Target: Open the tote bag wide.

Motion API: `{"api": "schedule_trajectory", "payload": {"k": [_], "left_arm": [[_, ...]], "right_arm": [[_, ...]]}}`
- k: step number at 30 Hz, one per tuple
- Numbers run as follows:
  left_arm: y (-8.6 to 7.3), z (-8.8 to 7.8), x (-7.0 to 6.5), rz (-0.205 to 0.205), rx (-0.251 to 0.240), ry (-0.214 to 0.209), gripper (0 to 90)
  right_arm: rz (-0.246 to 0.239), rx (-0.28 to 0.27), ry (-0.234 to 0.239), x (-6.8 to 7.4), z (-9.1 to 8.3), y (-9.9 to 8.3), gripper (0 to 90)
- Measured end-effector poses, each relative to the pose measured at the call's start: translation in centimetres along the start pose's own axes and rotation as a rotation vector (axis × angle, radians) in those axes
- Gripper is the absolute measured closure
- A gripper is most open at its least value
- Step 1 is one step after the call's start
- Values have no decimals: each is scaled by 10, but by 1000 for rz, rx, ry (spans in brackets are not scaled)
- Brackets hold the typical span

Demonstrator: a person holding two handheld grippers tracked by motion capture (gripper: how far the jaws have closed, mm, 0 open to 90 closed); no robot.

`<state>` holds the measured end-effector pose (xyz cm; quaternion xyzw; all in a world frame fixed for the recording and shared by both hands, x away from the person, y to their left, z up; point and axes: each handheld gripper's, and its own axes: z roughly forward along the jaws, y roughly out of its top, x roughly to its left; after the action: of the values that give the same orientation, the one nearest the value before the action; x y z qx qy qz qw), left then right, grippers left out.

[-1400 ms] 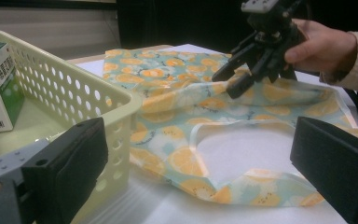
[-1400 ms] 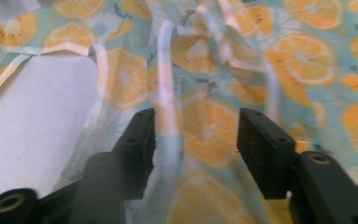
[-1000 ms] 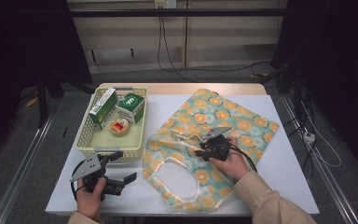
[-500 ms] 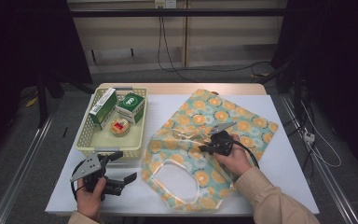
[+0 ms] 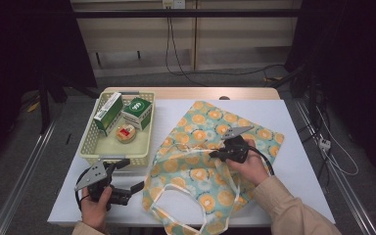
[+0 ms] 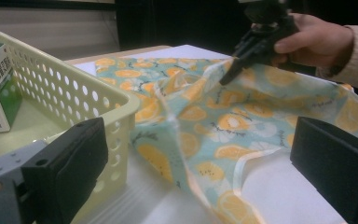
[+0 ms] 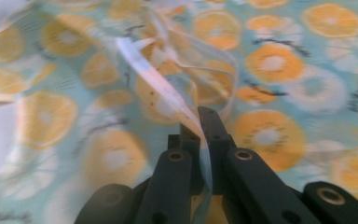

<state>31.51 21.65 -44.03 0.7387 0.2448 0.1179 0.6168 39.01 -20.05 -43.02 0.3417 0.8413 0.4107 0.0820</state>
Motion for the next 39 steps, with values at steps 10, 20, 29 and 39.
{"api": "schedule_trajectory", "payload": {"k": [10,20,29,39], "left_arm": [[-1,-1,1,-4,0,1,38],[-1,0,1,-3,3,-3,38],[0,0,0,2,3,-1,38],[0,1,0,1,1,-2,38]], "right_arm": [[18,35,-77,-22,19,-12,799],[-65,77,-79,-3,25,-14,388],[-72,70,-105,-8,25,-14,575],[-46,71,-112,-17,23,-13,868]]}}
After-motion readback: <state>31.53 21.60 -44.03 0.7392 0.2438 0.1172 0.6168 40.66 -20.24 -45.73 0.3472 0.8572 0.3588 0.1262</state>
